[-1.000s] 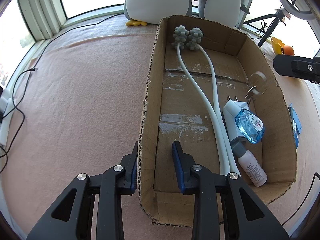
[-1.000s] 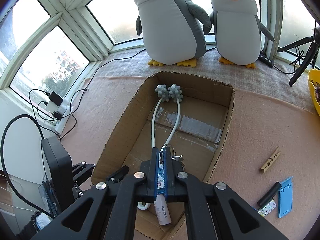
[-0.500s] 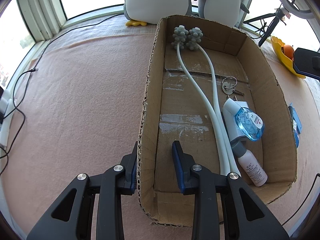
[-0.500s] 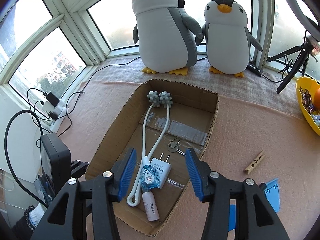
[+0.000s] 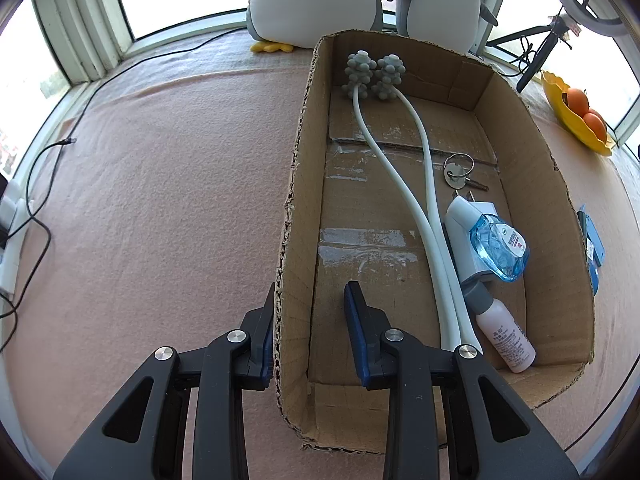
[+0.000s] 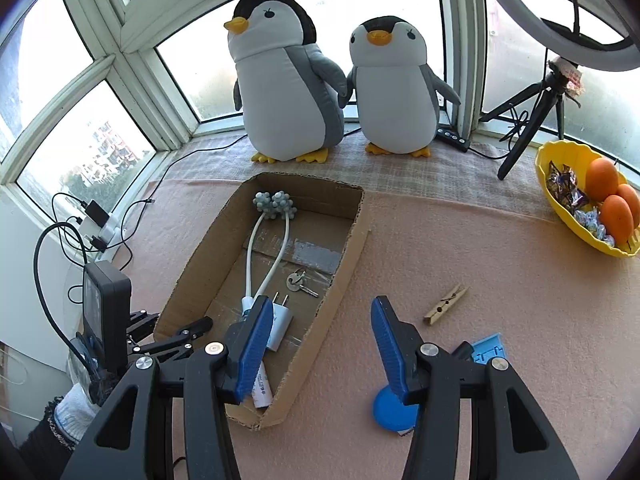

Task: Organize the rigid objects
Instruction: 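Move the right gripper to the blue phone stand and grasp it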

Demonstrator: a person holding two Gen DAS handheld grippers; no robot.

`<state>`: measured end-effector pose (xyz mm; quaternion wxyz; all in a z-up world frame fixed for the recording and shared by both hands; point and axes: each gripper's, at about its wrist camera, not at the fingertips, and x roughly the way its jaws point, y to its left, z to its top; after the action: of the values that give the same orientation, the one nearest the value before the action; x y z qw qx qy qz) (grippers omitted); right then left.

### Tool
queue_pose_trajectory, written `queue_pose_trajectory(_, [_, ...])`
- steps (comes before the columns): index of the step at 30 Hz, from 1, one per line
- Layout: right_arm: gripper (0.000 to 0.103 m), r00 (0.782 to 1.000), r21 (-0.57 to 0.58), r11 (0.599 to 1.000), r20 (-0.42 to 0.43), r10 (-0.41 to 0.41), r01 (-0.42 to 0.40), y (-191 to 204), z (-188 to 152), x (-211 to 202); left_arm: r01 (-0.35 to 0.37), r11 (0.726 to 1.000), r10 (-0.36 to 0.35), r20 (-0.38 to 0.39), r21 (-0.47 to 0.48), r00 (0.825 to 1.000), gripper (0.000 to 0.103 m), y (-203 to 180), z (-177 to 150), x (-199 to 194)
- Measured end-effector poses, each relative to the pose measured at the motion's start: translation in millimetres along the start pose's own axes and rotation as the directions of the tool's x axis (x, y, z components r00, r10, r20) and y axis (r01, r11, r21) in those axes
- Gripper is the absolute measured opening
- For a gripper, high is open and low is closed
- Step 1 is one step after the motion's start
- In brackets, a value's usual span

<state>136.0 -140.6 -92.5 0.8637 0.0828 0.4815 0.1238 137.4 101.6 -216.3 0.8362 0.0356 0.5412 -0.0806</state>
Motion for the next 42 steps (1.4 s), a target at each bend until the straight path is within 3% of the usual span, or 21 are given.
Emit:
queue_pose_trajectory(7, [0.047, 0.998, 0.058, 0.997, 0.034, -0.044, 0.042, -45, -19, -30, -0.005, 1.0, 0.005, 0.0, 0.004, 1.0, 0.029, 0, 0, 0])
queue_pose_trajectory(14, [0.047, 0.993, 0.083, 0.989, 0.007, -0.121, 0.12, -83, -42, -34, -0.013, 1.0, 0.013, -0.004, 0.009, 1.0, 0.029, -2, 1, 0])
queue_pose_trajectory(27, [0.047, 0.967, -0.006, 0.974, -0.116, -0.226, 0.227, -122, -78, 15, -0.034, 0.999, 0.034, -0.015, 0.01, 0.999, 0.029, -8, 2, 0])
queue_pose_trajectory(42, [0.047, 0.943, -0.088, 0.958, -0.171, -0.286, 0.274, -133, -78, 59, -0.043, 0.999, 0.043, -0.024, -0.008, 0.999, 0.029, -9, 3, 0])
